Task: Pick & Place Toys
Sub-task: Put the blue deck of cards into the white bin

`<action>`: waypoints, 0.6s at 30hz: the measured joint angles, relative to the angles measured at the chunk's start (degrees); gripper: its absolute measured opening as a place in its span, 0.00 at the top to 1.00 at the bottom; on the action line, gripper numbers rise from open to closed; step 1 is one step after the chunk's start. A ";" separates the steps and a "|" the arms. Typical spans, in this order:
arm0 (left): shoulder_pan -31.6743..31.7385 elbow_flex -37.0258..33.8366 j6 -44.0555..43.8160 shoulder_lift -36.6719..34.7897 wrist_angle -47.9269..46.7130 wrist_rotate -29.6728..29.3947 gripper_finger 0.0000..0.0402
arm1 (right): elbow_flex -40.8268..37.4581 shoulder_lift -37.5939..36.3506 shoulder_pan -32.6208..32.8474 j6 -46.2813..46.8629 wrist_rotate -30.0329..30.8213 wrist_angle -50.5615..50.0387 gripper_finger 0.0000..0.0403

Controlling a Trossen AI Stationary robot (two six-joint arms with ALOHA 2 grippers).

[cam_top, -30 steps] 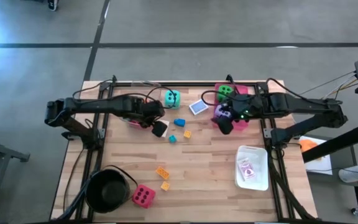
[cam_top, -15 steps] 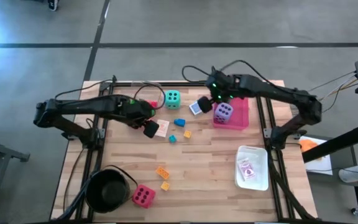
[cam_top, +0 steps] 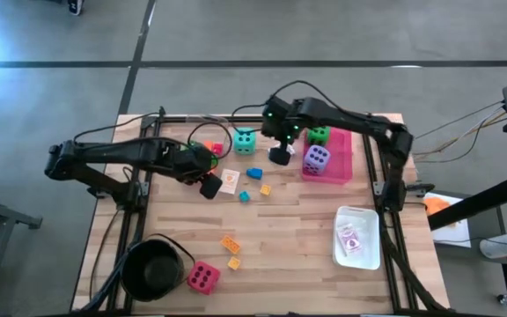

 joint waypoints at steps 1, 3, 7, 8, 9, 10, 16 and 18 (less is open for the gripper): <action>-0.23 0.00 0.00 0.00 0.02 0.00 0.27 | 1.29 1.44 -0.42 -1.96 -0.02 -1.30 0.10; -0.80 0.00 -0.09 0.00 -0.01 0.00 0.27 | 4.23 4.44 -1.27 -5.45 -0.05 -4.20 0.10; -1.42 0.00 -0.63 0.00 0.02 0.03 0.27 | 11.15 10.18 -3.08 -10.39 -0.63 -9.67 0.10; -1.52 0.00 -1.05 0.00 0.00 0.05 0.27 | 12.79 11.67 -3.47 -10.96 -0.63 -10.76 0.10; -1.57 0.00 -1.44 0.00 0.00 0.05 0.27 | 14.29 13.00 -3.89 -11.34 -0.68 -11.53 0.10; -1.57 0.00 -1.63 0.00 0.02 0.05 0.27 | 15.57 14.11 -4.34 -11.67 -1.13 -12.24 0.10; -2.10 0.00 -2.76 0.00 -0.01 0.26 0.27 | 19.10 18.32 -6.37 -14.36 -6.24 -13.90 0.10; -2.33 0.00 -2.79 -0.30 -0.01 0.38 0.27 | 18.93 18.79 -6.85 -14.99 -6.56 -13.66 0.10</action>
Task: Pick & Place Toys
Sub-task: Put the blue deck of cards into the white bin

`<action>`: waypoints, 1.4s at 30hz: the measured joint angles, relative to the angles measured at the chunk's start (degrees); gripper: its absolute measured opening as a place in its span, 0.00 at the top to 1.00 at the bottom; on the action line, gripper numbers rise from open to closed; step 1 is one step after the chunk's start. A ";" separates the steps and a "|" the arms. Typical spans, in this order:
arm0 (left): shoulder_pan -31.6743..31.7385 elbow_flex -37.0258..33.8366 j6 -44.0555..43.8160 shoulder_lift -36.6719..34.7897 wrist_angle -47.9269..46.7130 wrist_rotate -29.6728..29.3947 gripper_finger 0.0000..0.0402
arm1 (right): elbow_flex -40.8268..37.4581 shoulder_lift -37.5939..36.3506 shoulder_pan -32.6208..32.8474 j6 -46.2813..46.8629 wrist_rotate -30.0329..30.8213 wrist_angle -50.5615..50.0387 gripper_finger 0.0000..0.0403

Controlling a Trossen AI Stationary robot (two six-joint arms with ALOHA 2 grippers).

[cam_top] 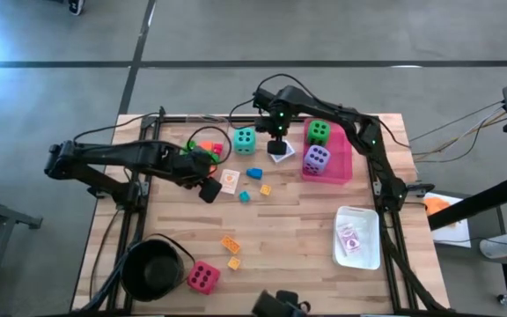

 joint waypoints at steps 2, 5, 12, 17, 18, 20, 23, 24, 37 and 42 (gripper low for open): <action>-0.34 0.00 -0.01 -0.75 -0.01 0.26 0.27 | -0.93 0.11 -0.75 -0.97 0.02 -0.95 0.10; -0.43 0.00 -0.03 -2.18 0.03 0.28 0.27 | -2.67 0.24 -1.65 -1.03 0.17 0.16 0.10; -0.43 0.00 -0.91 -5.74 0.73 -0.07 0.27 | -6.90 0.26 -1.83 -0.67 -0.02 3.00 0.10; -0.43 0.00 -1.74 -6.50 0.92 -1.03 0.27 | -9.49 0.33 -1.98 0.76 0.00 3.30 0.10; -0.43 0.00 -1.74 -6.43 0.93 -1.03 0.27 | -9.85 0.33 -1.96 0.78 0.00 3.32 0.10; -0.43 0.00 -1.74 -6.33 0.93 -1.03 0.27 | -10.61 0.33 -1.88 1.12 -0.30 3.32 0.10; -0.43 0.00 -2.09 -6.33 0.93 -1.03 0.27 | -12.12 0.33 -1.85 2.67 -3.00 3.39 0.10; -0.43 0.00 -2.24 -6.33 0.93 -1.03 0.27 | -12.75 0.32 -1.83 3.15 -3.87 3.39 0.10; -0.66 0.00 -3.29 -6.33 0.95 -0.77 0.27 | -15.42 0.11 2.71 6.89 -11.99 0.26 0.10; -0.85 0.00 -3.29 -6.33 0.95 -0.59 0.27 | -16.65 -0.57 6.36 6.76 -16.02 -0.66 0.10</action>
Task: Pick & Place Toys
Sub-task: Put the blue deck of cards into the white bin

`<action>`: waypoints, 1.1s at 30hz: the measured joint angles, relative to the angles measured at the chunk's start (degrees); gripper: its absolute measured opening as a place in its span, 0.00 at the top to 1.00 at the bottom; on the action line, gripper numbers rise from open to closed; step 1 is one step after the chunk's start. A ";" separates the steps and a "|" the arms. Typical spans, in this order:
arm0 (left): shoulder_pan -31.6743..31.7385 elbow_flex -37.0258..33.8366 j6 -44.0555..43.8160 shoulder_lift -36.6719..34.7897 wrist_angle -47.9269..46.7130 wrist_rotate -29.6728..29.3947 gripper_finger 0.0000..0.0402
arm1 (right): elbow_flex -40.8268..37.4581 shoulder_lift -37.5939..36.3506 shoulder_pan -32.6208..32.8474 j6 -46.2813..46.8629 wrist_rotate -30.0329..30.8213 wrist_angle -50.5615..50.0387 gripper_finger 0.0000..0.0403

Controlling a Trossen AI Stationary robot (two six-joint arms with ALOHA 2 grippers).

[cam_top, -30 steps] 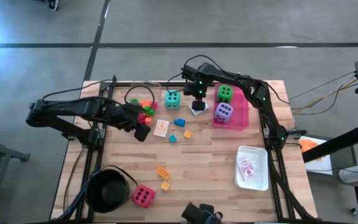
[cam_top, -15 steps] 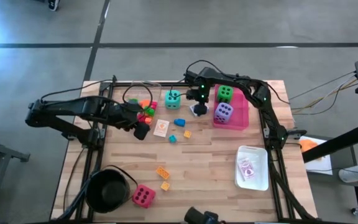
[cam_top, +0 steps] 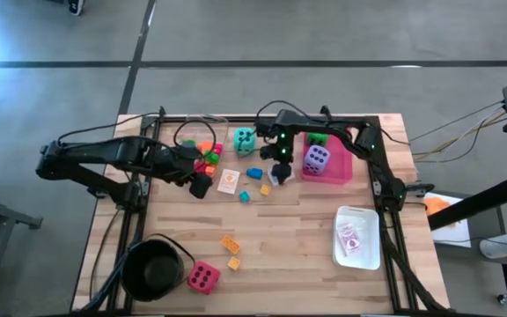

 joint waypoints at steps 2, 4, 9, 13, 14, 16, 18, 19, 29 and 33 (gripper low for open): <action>-0.23 0.00 0.04 0.00 0.00 0.00 0.27 | -0.32 -1.37 1.49 -0.21 0.44 0.32 0.10; -0.43 0.00 0.06 0.00 0.00 0.00 0.27 | -0.34 -3.69 2.62 -0.50 1.66 0.95 0.10; -0.65 0.00 0.04 0.02 0.00 -0.04 0.27 | -2.73 -10.41 4.85 -3.17 10.99 6.00 0.10; -0.87 0.00 0.05 0.02 0.28 -0.24 0.27 | -9.90 -15.39 6.47 -4.12 14.77 18.46 0.10; -0.87 0.00 0.04 0.02 0.36 -0.26 0.27 | -11.96 -16.41 6.76 -3.96 15.11 20.95 0.10; -1.06 0.00 0.04 0.03 0.50 -0.33 0.27 | -15.74 -17.90 7.14 -4.29 16.14 24.44 0.10; -1.20 0.00 0.06 0.04 0.53 -0.44 0.27 | -19.26 -18.89 7.68 -5.63 20.10 26.75 0.10; -1.26 0.00 0.06 0.03 0.56 -0.43 0.27 | -20.77 -19.40 7.84 -6.46 21.50 28.06 0.10; -1.24 0.00 -0.07 0.04 1.49 -0.22 0.27 | -27.83 -19.83 8.35 -9.86 22.91 36.16 0.10; -1.24 0.00 -0.17 0.02 1.49 -0.22 0.27 | -28.50 -19.84 8.68 -11.63 22.54 37.01 0.10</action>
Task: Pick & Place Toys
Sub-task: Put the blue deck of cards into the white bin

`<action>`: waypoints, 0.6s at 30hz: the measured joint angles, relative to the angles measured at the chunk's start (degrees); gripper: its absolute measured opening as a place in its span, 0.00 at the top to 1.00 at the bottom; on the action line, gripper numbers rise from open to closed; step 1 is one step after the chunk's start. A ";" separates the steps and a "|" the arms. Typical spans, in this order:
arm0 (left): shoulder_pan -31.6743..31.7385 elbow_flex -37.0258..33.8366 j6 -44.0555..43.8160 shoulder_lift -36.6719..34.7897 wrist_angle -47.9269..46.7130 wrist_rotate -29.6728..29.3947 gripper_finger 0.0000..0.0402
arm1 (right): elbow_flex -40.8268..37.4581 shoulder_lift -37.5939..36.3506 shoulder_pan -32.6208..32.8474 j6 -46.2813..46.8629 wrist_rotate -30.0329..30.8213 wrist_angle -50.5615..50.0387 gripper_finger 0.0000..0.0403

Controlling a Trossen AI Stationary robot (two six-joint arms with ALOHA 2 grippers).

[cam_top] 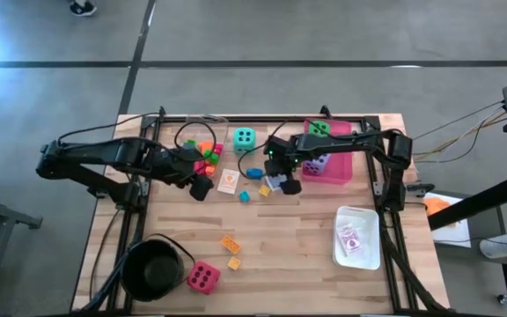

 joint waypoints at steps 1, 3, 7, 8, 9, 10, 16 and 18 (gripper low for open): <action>0.00 0.00 0.00 0.00 0.00 0.00 0.27 | -0.21 0.00 0.07 -0.70 -0.12 0.22 0.10; 0.00 0.00 0.00 0.02 0.00 0.00 0.27 | -0.99 0.00 0.24 -2.18 -0.14 0.11 0.10; 0.00 0.00 -0.20 0.00 0.02 0.01 0.27 | -2.62 0.02 0.38 -2.42 -0.98 1.93 0.10; 0.00 0.00 -0.20 0.01 0.03 0.02 0.27 | -2.94 0.02 0.37 -2.44 -1.23 2.40 0.10; 0.00 0.00 -0.20 0.02 0.11 0.02 0.27 | -3.26 0.02 0.37 -2.47 -1.22 2.84 0.10; 0.00 0.00 -0.20 0.00 0.32 0.02 0.27 | -3.43 0.02 0.37 -2.47 -1.21 3.35 0.10; 0.00 0.00 -0.20 0.01 1.56 0.05 0.27 | -4.18 0.44 0.35 -3.47 -1.26 6.52 0.10; 0.00 0.00 -0.22 0.01 1.66 0.26 0.27 | -4.09 1.40 0.35 -3.40 -1.36 6.78 0.10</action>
